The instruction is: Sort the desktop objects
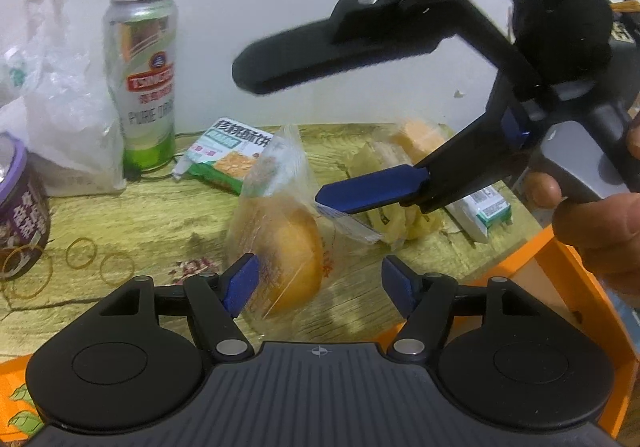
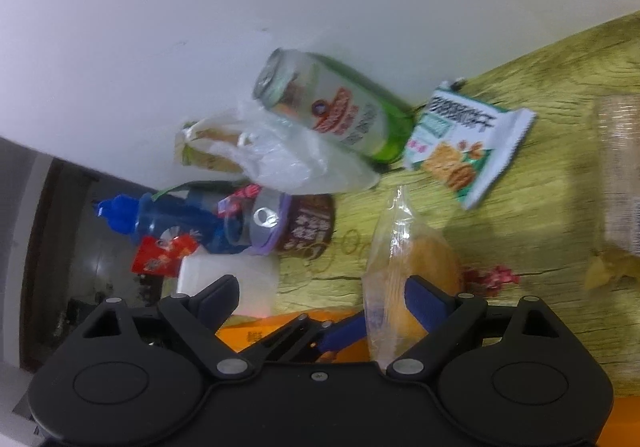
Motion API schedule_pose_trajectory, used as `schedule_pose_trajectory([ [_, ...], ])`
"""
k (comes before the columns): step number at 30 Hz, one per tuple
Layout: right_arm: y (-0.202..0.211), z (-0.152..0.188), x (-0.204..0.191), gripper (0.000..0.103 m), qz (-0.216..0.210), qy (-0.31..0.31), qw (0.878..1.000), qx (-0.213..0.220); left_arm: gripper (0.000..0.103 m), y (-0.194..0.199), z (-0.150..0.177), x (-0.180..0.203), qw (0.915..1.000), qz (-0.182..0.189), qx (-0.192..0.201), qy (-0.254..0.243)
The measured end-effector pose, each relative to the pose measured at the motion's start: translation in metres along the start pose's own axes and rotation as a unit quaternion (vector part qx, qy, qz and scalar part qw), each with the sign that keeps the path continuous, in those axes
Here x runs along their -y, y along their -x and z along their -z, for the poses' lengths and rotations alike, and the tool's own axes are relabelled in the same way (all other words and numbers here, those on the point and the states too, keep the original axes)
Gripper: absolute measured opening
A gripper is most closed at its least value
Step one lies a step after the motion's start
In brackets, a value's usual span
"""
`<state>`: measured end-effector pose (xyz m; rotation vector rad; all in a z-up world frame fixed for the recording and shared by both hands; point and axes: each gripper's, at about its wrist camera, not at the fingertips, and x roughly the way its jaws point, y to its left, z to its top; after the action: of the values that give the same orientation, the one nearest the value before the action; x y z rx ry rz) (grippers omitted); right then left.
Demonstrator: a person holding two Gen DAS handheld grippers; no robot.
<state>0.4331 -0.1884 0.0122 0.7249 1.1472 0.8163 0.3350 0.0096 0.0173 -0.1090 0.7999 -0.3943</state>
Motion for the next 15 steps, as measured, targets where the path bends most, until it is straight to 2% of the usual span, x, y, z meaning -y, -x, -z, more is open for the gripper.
schedule_pose_trajectory([
  [9,-0.038,0.004,-0.030,0.090,-0.021,0.019,0.999,-0.033,0.068,0.020,0.013,-0.026,0.9995,-0.003,-0.014,0.028],
  [15,-0.062,0.009,-0.039,0.090,-0.021,0.024,0.998,-0.048,0.081,0.031,0.021,-0.034,0.9995,-0.017,-0.019,0.019],
])
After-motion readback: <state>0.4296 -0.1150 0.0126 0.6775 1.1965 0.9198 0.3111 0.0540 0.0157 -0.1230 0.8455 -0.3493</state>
